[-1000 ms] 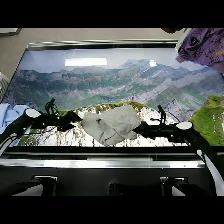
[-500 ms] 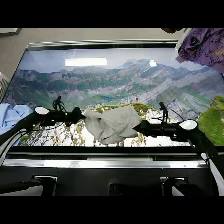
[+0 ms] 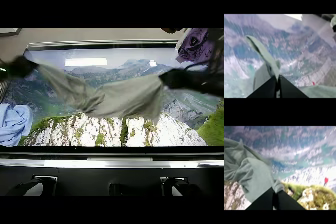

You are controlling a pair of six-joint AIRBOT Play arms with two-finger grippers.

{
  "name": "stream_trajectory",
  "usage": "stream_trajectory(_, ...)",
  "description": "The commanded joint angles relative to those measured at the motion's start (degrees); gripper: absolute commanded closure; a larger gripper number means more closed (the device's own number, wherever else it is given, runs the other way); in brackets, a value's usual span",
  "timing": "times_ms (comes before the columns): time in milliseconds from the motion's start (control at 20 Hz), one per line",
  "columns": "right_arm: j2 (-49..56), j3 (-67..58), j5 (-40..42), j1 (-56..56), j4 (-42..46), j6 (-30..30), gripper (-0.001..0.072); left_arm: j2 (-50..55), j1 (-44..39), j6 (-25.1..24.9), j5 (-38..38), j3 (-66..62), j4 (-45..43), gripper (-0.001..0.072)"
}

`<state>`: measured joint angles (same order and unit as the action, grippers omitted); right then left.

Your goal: Fold the clothes and pants, and hang the long-sleeved shirts on hangers.

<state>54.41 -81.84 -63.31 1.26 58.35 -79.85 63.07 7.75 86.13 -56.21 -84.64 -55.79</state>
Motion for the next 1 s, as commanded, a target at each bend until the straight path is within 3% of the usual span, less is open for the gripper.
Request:
stream_trajectory(0, -3.9, -16.0, -5.0, 0.0, 9.7, -2.9, 0.0675, -10.1, 2.1, 5.9, -5.3, -11.5, -16.5, 0.069)
stream_trajectory(200, -13.1, -20.3, -7.4, 0.0, 20.6, -7.5, 0.0675, -22.8, 2.1, 19.1, -9.9, -12.0, -35.1, 0.0689)
stream_trajectory(300, -16.9, -20.3, -7.7, 0.0, 25.2, -10.7, 0.0675, -26.7, 2.1, 22.0, -13.8, -11.9, -41.2, 0.0689)
stream_trajectory(450, -17.0, -20.3, -9.3, 0.0, 26.1, -15.7, 0.0675, -27.1, 2.1, 21.9, -18.5, -11.5, -41.7, 0.0689)
stream_trajectory(650, -5.7, -19.2, -19.2, 0.0, 22.5, -21.9, 0.0674, -20.2, 1.7, 18.8, -22.0, -3.3, -34.1, 0.0688)
stream_trajectory(800, 7.9, -14.6, -25.1, 0.0, 16.3, -22.2, 0.0674, -10.4, 1.7, 17.4, -20.2, 7.4, -30.1, 0.0688)
stream_trajectory(950, 21.0, -9.4, -21.5, 0.0, 14.2, -21.3, 0.0674, 2.3, 1.7, 17.4, -12.7, 16.4, -29.2, 0.0686)
